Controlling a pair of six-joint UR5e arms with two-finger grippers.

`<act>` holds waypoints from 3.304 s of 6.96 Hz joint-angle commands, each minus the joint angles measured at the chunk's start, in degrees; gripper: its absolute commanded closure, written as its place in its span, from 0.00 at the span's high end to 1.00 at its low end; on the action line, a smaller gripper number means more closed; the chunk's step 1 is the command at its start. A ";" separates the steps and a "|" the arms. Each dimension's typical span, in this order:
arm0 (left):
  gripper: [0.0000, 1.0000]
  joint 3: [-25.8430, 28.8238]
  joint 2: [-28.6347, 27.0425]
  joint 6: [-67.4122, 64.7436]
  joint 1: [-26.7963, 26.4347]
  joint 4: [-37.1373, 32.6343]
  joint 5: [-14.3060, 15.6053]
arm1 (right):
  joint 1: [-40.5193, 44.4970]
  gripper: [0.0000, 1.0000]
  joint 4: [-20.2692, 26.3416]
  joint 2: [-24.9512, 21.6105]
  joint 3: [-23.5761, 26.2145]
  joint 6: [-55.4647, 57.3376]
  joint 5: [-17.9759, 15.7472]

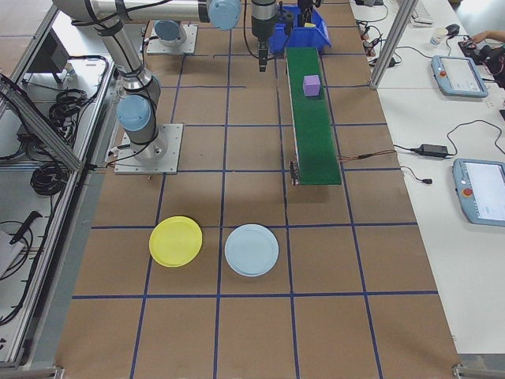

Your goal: Move block left to right into plate

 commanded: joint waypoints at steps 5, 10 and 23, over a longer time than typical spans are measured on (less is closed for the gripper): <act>0.41 -0.26 6.18 -1.50 0.35 4.26 -0.80 | 0.00 1.00 -0.08 0.00 0.00 0.00 -0.08; 0.41 0.26 13.17 -25.96 -10.23 4.46 -3.12 | -0.09 1.00 0.01 0.09 0.00 0.00 0.00; 1.00 -0.62 11.64 -32.45 -16.25 -1.55 3.39 | -14.66 1.00 -13.52 11.55 -5.00 -14.77 0.27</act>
